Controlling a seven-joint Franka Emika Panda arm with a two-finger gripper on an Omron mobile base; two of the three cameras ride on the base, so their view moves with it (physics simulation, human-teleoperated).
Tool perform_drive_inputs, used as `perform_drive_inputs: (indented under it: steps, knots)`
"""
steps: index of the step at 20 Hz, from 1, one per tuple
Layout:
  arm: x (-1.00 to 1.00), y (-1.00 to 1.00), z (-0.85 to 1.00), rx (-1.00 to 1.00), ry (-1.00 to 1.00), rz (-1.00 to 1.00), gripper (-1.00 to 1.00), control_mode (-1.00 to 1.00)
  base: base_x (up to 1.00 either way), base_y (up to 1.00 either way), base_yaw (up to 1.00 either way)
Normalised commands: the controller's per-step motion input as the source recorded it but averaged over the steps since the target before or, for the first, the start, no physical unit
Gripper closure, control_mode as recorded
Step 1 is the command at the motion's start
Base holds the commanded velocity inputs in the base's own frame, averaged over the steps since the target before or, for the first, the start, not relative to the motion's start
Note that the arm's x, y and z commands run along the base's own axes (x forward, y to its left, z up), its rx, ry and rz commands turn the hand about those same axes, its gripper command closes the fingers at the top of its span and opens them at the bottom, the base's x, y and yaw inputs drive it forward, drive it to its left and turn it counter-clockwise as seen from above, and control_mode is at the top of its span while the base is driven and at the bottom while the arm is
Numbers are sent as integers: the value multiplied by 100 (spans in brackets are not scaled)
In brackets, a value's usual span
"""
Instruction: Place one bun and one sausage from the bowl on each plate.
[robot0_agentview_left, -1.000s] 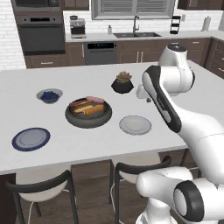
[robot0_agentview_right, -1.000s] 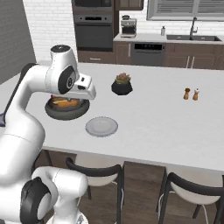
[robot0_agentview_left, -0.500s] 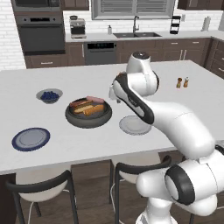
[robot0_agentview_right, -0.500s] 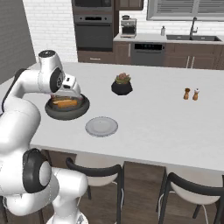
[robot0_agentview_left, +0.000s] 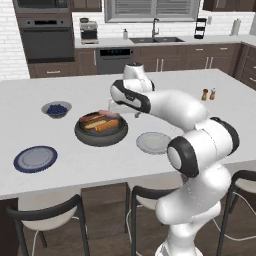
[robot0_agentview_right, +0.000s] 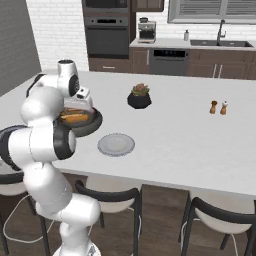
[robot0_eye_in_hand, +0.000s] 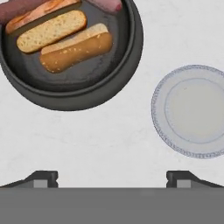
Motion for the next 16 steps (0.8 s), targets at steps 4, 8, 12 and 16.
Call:
perform_drive_inputs:
  steps: [4,8,12,16]
  knots:
    - [100,24,-49,0,14,0,-100,-100,0,0,0]
    - [93,17,-31,2,6,0,-100,-100,0,0,0]
    - [55,18,-23,6,-3,0,-100,-100,0,0,0]
    - [-17,16,-36,5,-24,0,-100,-100,0,0,0]
